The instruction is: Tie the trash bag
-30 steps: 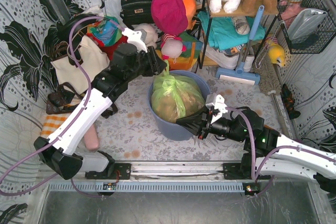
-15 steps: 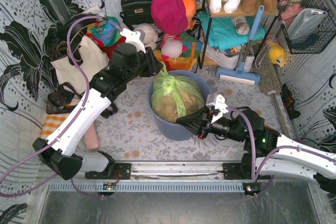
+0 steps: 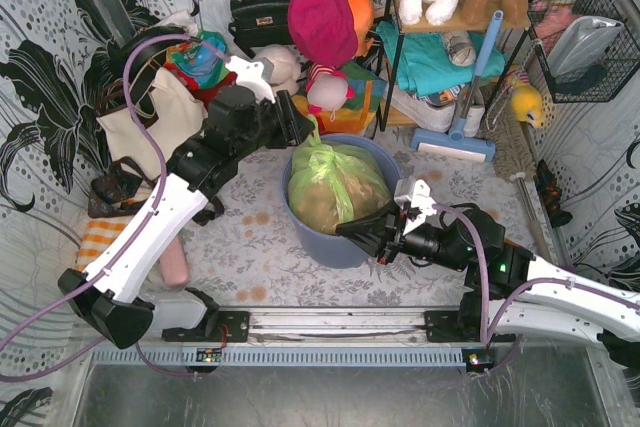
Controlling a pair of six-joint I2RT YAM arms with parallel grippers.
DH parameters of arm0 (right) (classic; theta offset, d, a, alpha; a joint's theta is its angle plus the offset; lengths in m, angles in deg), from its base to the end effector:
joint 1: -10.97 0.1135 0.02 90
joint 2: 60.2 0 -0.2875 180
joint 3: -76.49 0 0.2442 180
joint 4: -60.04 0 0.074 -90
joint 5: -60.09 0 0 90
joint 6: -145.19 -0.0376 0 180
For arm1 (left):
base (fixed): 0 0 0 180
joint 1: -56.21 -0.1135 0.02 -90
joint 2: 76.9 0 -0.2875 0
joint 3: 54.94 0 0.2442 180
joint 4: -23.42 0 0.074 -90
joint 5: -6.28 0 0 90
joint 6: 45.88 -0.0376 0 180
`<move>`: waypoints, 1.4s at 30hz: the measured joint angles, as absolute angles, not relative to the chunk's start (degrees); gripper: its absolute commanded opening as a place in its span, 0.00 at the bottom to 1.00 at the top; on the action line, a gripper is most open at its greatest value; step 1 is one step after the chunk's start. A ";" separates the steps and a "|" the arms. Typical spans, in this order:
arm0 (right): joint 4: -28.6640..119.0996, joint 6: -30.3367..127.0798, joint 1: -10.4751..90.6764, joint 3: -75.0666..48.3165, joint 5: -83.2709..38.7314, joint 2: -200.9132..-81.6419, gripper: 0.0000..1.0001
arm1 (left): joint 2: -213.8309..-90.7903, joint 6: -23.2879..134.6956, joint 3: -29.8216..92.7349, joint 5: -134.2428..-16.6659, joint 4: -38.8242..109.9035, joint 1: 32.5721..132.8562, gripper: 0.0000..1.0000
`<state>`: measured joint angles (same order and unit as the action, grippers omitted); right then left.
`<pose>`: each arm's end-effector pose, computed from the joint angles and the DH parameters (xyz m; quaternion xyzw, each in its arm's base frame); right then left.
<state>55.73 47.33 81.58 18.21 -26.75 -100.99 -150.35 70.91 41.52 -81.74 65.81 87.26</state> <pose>0.0458 0.1364 0.4001 -0.3418 0.5190 0.5087 0.5959 0.2290 -0.1394 0.4475 0.0403 0.8150 -0.2918 0.4990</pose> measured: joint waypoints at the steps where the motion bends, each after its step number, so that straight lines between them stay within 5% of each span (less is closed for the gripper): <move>1: 55.88 47.33 81.58 18.21 -26.77 -100.99 0.00 | -150.20 71.30 41.07 -81.13 65.11 87.26 0.58; 12: 57.91 47.33 81.58 18.27 -28.63 -100.95 0.00 | -149.76 76.55 33.39 -74.74 55.60 87.26 0.40; 22: 63.48 47.31 81.58 17.05 -38.27 -103.16 0.21 | -142.36 77.31 27.71 -66.57 42.05 87.26 0.15; 27: 64.60 47.77 81.58 11.43 -43.89 -108.21 0.34 | -141.50 76.57 26.44 -62.35 37.17 87.26 0.10; 42: 65.30 46.78 81.58 5.11 -62.38 -113.95 0.42 | -138.51 73.82 18.73 -48.43 25.57 87.26 0.04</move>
